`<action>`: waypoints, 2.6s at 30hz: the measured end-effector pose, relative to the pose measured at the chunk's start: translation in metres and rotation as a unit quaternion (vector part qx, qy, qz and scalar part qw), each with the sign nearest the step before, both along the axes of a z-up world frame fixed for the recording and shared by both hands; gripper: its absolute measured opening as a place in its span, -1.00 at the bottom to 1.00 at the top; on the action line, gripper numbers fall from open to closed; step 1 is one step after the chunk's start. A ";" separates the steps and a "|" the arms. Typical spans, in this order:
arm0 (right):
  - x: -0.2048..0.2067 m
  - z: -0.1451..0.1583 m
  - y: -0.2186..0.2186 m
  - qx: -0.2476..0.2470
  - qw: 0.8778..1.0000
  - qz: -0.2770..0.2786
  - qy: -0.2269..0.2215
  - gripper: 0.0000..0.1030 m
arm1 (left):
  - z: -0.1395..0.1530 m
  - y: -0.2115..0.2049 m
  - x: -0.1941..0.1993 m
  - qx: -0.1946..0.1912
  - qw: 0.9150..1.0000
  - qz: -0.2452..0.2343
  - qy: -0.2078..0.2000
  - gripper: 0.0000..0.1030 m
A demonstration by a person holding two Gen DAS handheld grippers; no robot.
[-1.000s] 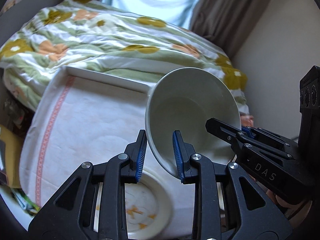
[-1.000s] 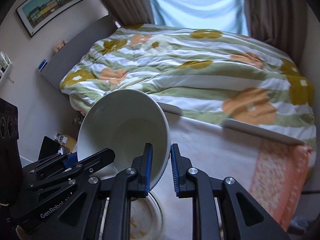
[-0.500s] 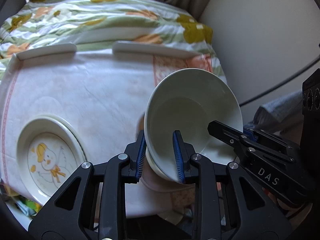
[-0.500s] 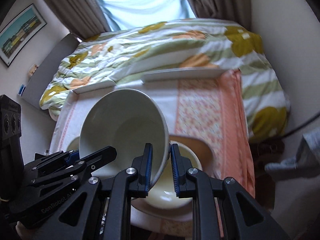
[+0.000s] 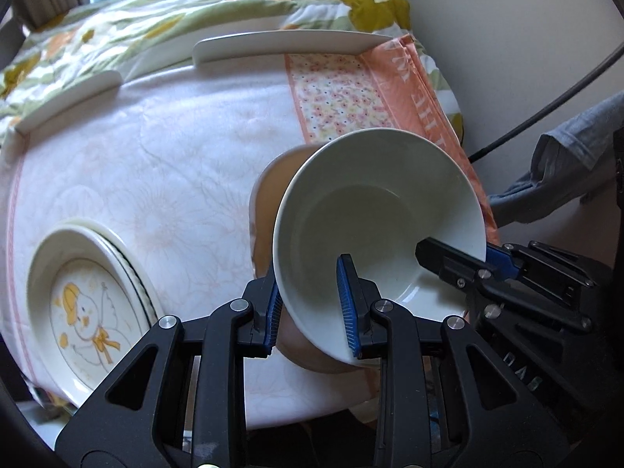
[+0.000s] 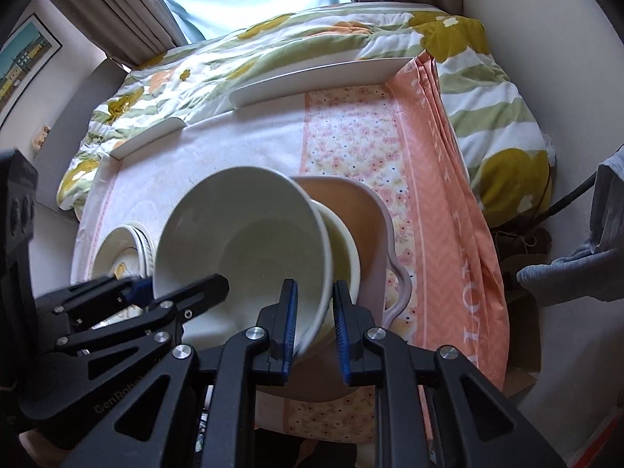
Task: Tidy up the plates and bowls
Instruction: 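Carry the second bowl and lower it into the first bowl, then open the right gripper and withdraw it from the nested bowls, then grasp the pink dish rim holding the bowls and lift it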
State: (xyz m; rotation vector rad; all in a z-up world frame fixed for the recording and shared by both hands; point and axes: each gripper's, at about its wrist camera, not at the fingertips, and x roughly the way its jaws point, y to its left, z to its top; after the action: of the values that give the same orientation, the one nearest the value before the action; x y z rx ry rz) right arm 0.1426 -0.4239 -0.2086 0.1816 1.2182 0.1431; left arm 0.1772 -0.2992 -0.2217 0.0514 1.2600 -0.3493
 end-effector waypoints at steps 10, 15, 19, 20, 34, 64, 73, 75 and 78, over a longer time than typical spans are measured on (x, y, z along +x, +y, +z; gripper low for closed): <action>-0.006 -0.002 0.003 -0.023 1.000 0.000 0.001 -0.68 | -0.003 -0.013 0.004 0.043 0.998 -0.027 -0.027 -0.54; -0.006 -0.001 0.003 -0.030 1.000 -0.005 0.002 -0.68 | -0.004 -0.016 0.005 0.051 0.997 -0.038 -0.032 -0.54; -0.007 0.000 0.005 -0.047 0.999 -0.006 0.005 -0.68 | -0.005 -0.020 0.004 0.055 0.997 -0.043 -0.038 -0.54; -0.007 -0.001 0.004 -0.048 0.999 -0.007 0.008 -0.68 | -0.005 -0.021 0.004 0.056 0.997 -0.043 -0.041 -0.54; -0.012 0.004 0.001 -0.033 0.999 -0.015 0.000 -0.68 | -0.002 -0.017 0.009 0.058 0.997 -0.036 -0.044 -0.54; -0.039 0.006 -0.037 -0.070 0.996 0.033 0.036 0.99 | 0.002 0.042 -0.019 0.085 0.993 -0.072 -0.037 0.99; -0.022 -0.025 -0.031 -0.069 0.994 0.044 0.072 0.32 | -0.029 0.025 -0.004 0.102 0.991 -0.090 -0.006 0.88; -0.019 -0.030 -0.029 -0.070 0.993 0.050 0.077 0.22 | -0.034 0.024 -0.002 0.102 0.990 -0.094 0.001 0.76; -0.013 -0.036 -0.023 -0.074 0.992 0.060 0.082 0.06 | -0.041 0.022 0.004 0.096 0.990 -0.100 0.008 0.54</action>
State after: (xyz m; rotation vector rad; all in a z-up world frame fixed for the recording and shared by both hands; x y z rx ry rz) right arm 0.1292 -0.4469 -0.2448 -0.0098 1.3981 0.1431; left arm 0.1811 -0.2775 -0.2625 0.3418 1.3044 -0.4012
